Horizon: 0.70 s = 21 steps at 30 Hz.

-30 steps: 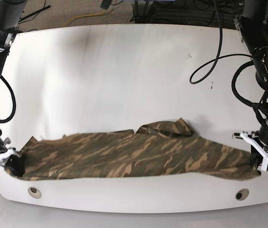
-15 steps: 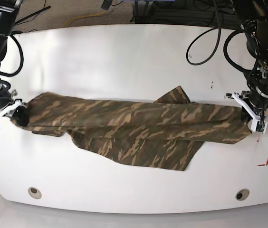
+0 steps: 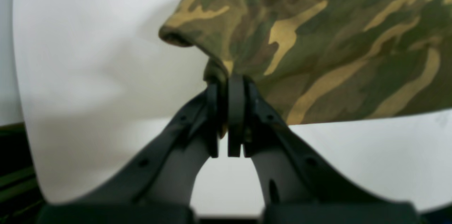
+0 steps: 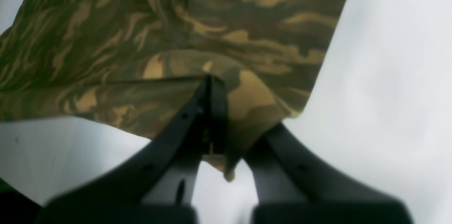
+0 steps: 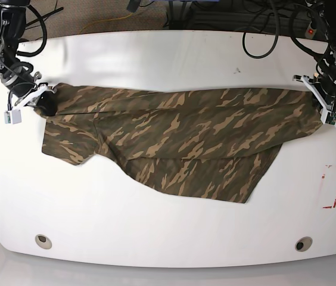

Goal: Fold the T-shirt properly
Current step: 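Lay the shirt flat, pulling both grippers back to the table edge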

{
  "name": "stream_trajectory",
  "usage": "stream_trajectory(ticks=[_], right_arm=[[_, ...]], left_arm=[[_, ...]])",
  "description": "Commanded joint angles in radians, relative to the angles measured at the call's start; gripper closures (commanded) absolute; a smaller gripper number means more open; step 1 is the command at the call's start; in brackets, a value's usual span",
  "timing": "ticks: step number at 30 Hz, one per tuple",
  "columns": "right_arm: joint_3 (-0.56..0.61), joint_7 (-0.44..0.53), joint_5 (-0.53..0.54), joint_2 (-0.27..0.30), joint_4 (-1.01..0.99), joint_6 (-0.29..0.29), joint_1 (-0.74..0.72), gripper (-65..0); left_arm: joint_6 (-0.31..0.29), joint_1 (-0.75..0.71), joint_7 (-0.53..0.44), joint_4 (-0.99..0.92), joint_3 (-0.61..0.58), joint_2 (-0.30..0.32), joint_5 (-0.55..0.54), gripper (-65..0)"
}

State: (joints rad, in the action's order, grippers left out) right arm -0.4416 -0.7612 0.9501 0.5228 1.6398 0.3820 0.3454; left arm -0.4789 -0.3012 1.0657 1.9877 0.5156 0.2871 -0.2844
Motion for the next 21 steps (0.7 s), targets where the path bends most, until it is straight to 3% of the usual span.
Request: stream_trajectory(ticks=[1,5,14,18,21], right_arm=[[-0.013,0.026,0.013,0.001,0.021,-0.001,0.033,0.0],[-0.013,0.026,0.013,-0.022,0.021,-0.001,0.086,0.0],[-0.013,0.026,0.013,-0.059,0.027,0.041,0.148,0.0],[-0.012,0.026,0.011,-0.089,0.027,0.041,0.156,0.0],[-0.012,0.026,0.011,-0.092,0.027,0.041,0.157,0.0]], left_arm=[[-0.045,-0.022,-0.014,0.015,0.027,0.014,0.012,-1.0],[-0.103,-0.066,-0.014,0.012,0.044,0.014,0.012,-15.0],[-0.114,-0.105,-0.014,-0.02,0.044,0.014,0.004,-48.5],[-0.194,-0.063,-0.014,-0.006,0.065,0.011,-0.011,-49.0],[-0.191,0.052,-0.011,-0.015,0.064,0.01,-0.032,-49.4]])
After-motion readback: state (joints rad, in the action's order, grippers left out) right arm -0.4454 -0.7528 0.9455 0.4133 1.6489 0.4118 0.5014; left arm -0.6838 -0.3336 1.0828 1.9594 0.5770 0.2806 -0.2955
